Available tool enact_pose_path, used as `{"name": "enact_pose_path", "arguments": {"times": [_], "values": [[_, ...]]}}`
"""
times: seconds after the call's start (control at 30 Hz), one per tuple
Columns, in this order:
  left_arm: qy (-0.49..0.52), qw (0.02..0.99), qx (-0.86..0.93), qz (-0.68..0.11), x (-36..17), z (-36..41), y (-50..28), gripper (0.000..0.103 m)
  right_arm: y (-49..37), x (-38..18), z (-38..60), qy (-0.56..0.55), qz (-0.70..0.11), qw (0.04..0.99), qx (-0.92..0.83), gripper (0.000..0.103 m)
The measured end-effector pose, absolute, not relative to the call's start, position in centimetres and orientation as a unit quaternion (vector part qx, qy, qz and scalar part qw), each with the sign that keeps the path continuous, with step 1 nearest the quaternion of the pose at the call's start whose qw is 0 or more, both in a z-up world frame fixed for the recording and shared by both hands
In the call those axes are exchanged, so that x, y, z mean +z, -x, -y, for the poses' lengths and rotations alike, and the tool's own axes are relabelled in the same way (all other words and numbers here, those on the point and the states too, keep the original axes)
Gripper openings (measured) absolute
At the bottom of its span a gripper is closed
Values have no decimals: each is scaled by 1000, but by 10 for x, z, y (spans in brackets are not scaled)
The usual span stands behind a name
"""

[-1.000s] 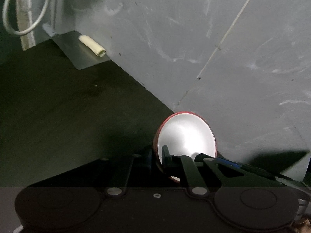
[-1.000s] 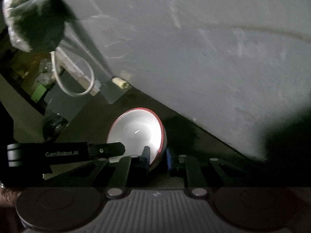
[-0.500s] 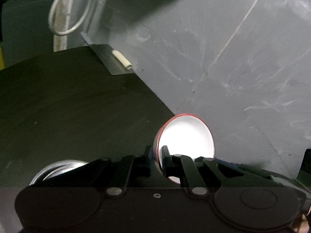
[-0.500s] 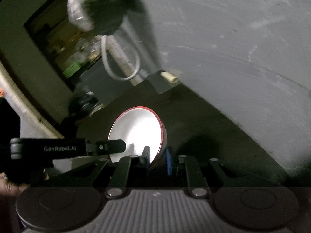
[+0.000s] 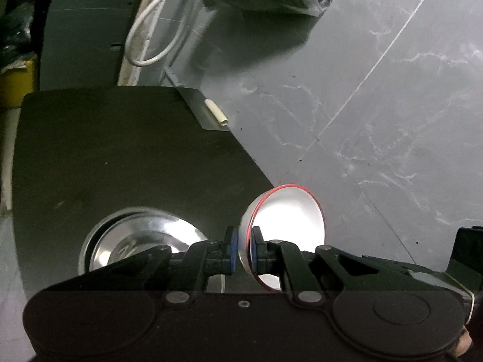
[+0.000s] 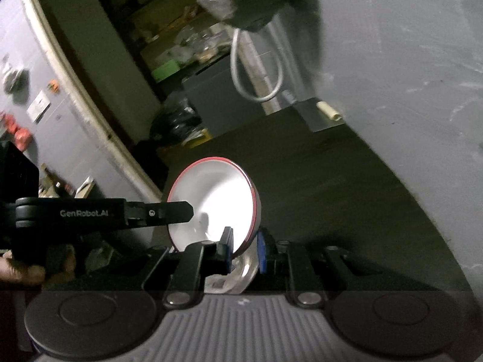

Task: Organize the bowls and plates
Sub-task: 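Lift the second white bowl and carry it over the steel bowl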

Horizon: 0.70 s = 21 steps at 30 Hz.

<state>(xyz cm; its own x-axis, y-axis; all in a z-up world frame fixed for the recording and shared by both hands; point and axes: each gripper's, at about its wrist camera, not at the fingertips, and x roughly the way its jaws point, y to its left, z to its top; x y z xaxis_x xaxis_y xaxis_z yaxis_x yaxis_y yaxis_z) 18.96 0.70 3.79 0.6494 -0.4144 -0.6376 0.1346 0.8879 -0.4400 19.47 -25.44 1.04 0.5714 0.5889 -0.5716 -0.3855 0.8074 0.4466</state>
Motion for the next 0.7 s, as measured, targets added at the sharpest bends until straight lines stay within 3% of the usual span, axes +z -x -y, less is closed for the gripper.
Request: {"name": "enact_pose_path", "arguments": {"times": [0.7], "values": [[193,867,-126,-441,14,-44,-110,10,-148,5,208,-34,-443,806,392,20]]}}
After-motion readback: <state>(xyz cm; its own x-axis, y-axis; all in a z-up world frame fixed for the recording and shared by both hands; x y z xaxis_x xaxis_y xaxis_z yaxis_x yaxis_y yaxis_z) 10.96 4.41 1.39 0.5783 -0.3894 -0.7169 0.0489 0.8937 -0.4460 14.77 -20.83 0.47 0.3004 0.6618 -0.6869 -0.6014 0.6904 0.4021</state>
